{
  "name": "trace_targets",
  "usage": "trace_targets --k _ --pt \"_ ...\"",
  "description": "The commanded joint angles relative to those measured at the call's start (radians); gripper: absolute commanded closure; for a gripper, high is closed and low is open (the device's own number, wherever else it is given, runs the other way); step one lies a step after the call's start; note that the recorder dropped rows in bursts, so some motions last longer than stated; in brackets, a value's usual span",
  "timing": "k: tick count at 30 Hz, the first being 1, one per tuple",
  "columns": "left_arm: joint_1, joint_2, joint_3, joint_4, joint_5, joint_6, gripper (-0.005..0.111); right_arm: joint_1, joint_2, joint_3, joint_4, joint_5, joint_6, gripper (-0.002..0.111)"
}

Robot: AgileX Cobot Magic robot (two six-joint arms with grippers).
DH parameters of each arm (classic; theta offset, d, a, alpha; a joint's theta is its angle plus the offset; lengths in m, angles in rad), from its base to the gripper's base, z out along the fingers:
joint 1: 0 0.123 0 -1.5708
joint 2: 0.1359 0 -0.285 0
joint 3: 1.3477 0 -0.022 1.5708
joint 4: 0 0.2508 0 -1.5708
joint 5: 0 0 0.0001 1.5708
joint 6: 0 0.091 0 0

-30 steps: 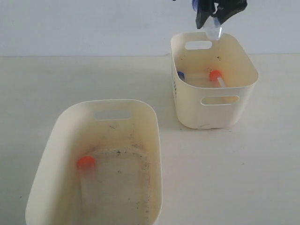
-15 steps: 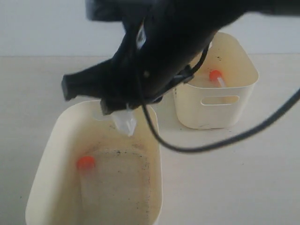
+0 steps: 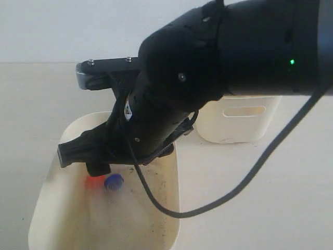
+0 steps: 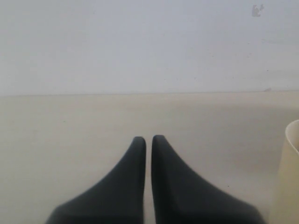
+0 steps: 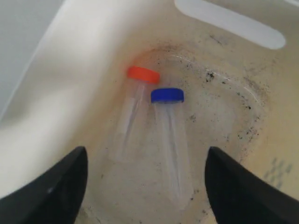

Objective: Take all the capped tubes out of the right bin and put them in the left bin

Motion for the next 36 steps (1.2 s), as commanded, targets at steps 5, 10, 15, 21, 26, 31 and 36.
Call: trace_targets --k 5,10,15,21,26,31,36 --pt "-0.007 0.004 -0.004 -0.003 -0.009 -0.004 0.103 -0.027 -0.025 -0.074 -0.063 0.121 -0.063 0.078" --pt "-0.007 0.004 -0.004 -0.003 -0.009 -0.004 0.103 -0.121 -0.079 -0.118 -0.201 0.154 -0.063 0.108" --pt "-0.007 0.004 -0.004 -0.003 -0.009 -0.004 0.103 -0.284 -0.091 -0.163 -0.208 0.154 -0.07 0.108" --pt "-0.007 0.004 -0.004 -0.003 -0.009 -0.004 0.103 -0.473 -0.029 -0.297 -0.201 0.194 -0.158 0.108" --pt "-0.007 0.004 -0.004 -0.003 -0.009 -0.004 0.103 -0.609 0.166 -0.534 -0.084 0.384 -0.277 0.108" --pt "-0.007 0.004 -0.004 -0.003 -0.009 -0.004 0.103 -0.687 0.403 -0.743 0.077 0.443 -0.352 0.108" --pt "-0.007 0.004 -0.004 -0.003 -0.009 -0.004 0.103 -0.689 0.519 -0.79 0.084 0.419 -0.352 0.108"
